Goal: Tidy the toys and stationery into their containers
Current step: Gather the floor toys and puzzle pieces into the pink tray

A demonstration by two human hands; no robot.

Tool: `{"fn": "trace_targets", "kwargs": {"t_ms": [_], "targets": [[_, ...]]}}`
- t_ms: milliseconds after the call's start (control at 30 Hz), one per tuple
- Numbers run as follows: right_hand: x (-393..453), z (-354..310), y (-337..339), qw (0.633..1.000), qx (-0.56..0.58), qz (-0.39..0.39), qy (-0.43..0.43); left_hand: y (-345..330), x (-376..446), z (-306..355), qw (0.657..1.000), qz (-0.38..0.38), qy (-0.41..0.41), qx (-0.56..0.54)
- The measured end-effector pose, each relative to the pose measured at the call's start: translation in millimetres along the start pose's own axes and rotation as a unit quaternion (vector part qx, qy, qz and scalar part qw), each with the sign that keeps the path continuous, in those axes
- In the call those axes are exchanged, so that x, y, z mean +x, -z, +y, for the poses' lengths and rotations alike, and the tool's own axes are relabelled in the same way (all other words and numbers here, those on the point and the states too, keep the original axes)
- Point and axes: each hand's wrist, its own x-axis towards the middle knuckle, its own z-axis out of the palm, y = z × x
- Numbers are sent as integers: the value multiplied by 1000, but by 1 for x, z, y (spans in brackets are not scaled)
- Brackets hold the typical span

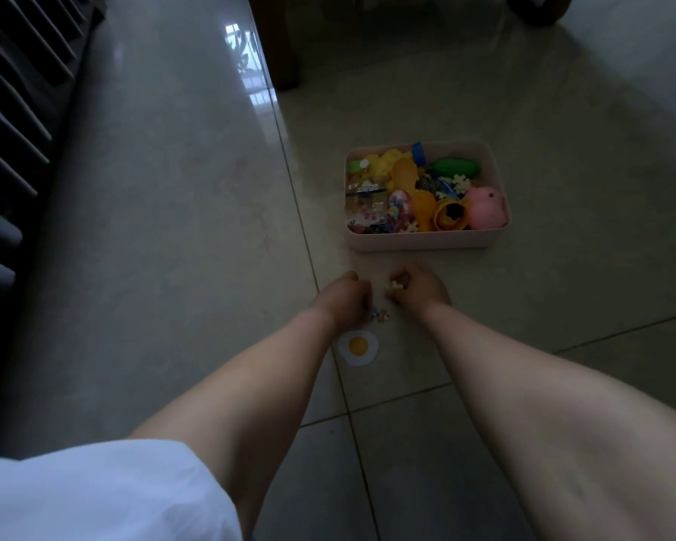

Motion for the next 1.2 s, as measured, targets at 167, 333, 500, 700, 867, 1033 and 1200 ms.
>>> {"fn": "trace_targets", "kwargs": {"t_ms": [167,333,500,700,867,1033,1200], "targets": [[-5,-5,8,998,43,50,-5,3,1,11,997,20,26,-72],[-4,-21,25,982,95,155,56,25,10,40,933,145,103,-312],[4,-47,37,949,234,203,56,55,34,58,849,256,131,-443],[-8,-30,21,976,132,171,40,48,16,38,841,294,165,-422],[-19,-9,2,978,-135,-145,63,17,-11,0,921,164,237,-262],[-45,-8,-19,929,-274,-180,173,8,-17,9,962,-18,256,-98],[-49,-11,-27,927,-296,-155,168,17,-10,25,965,-79,247,-50]]}}
